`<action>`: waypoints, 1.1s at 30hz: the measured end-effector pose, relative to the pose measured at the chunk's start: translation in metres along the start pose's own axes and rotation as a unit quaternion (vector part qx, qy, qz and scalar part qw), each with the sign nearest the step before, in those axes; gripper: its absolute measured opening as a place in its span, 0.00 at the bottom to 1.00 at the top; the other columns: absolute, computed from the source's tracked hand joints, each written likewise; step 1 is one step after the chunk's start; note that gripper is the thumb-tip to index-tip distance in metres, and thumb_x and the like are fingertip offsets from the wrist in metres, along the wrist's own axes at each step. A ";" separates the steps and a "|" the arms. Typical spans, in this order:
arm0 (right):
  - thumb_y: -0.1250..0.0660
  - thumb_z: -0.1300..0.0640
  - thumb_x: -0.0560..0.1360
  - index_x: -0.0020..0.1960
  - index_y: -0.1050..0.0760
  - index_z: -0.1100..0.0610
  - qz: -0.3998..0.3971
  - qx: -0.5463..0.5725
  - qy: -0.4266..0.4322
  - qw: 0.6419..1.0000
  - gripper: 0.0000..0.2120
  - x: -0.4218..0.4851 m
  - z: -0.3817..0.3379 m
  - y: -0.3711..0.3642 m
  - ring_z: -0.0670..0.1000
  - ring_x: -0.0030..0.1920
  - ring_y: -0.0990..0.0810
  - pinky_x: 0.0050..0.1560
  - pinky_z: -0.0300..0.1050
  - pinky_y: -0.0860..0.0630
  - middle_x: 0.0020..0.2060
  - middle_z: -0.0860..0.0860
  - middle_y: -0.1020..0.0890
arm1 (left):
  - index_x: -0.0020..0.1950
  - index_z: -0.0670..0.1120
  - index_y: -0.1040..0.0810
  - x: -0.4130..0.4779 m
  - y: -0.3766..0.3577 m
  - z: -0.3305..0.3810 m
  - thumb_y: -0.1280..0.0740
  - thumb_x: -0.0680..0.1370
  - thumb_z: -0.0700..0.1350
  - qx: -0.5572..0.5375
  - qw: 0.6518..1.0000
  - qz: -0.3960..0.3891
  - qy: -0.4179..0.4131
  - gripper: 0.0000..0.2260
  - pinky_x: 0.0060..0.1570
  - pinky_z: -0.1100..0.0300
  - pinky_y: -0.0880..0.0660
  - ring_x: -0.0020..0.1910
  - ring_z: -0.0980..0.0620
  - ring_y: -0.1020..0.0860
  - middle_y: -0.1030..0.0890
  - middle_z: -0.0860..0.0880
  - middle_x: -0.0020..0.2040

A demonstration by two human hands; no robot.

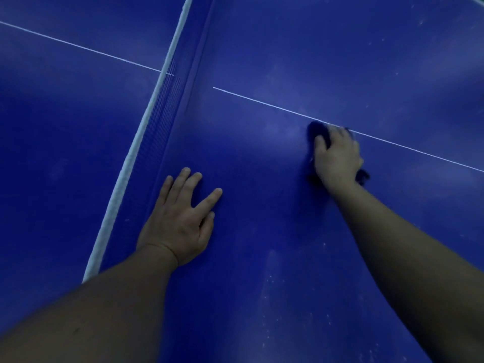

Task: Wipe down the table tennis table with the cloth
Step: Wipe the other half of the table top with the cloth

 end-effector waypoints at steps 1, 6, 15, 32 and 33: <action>0.42 0.45 0.83 0.76 0.33 0.48 0.008 0.017 -0.038 0.999 0.23 0.011 -0.006 -0.002 0.59 0.77 0.39 0.73 0.63 0.39 0.78 0.50 0.35 | 0.74 0.51 0.27 0.000 0.000 0.000 0.45 0.80 0.52 -0.002 1.000 0.001 -0.001 0.23 0.77 0.38 0.46 0.79 0.39 0.43 0.33 0.39 0.75; 0.39 0.46 0.82 0.74 0.28 0.47 -0.026 0.012 0.189 0.982 0.21 -0.060 -0.064 -0.024 0.58 0.76 0.36 0.68 0.58 0.35 0.75 0.50 0.31 | 0.74 0.50 0.27 0.000 0.001 -0.001 0.45 0.80 0.52 0.001 1.000 -0.006 0.002 0.23 0.77 0.37 0.46 0.79 0.38 0.43 0.33 0.38 0.75; 0.40 0.45 0.82 0.75 0.31 0.47 -0.019 -0.019 0.053 0.998 0.22 0.009 0.016 0.004 0.59 0.76 0.37 0.72 0.63 0.36 0.77 0.48 0.33 | 0.75 0.51 0.29 0.000 0.000 -0.001 0.47 0.81 0.53 -0.007 1.000 -0.010 0.004 0.23 0.78 0.39 0.49 0.79 0.39 0.45 0.35 0.39 0.76; 0.37 0.43 0.81 0.71 0.25 0.45 -0.027 -0.023 0.186 0.982 0.19 -0.115 -0.033 -0.010 0.59 0.74 0.34 0.69 0.58 0.35 0.75 0.47 0.30 | 0.74 0.51 0.27 0.000 -0.001 -0.002 0.41 0.81 0.55 -0.009 1.000 0.018 -0.011 0.22 0.77 0.39 0.49 0.78 0.37 0.43 0.34 0.37 0.75; 0.36 0.44 0.80 0.69 0.24 0.45 -0.012 -0.016 0.210 0.977 0.18 -0.143 -0.042 -0.012 0.58 0.74 0.33 0.67 0.58 0.34 0.74 0.48 0.28 | 0.73 0.51 0.26 -0.001 -0.002 -0.001 0.41 0.81 0.56 -0.010 1.000 0.020 -0.015 0.23 0.77 0.39 0.49 0.78 0.36 0.42 0.34 0.37 0.74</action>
Point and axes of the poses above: each hand's wrist, its own x-axis towards the middle knuckle, its own y-axis out of the back of the hand, z = x × y, the point moved 6 cm from there along x, towards the middle knuckle
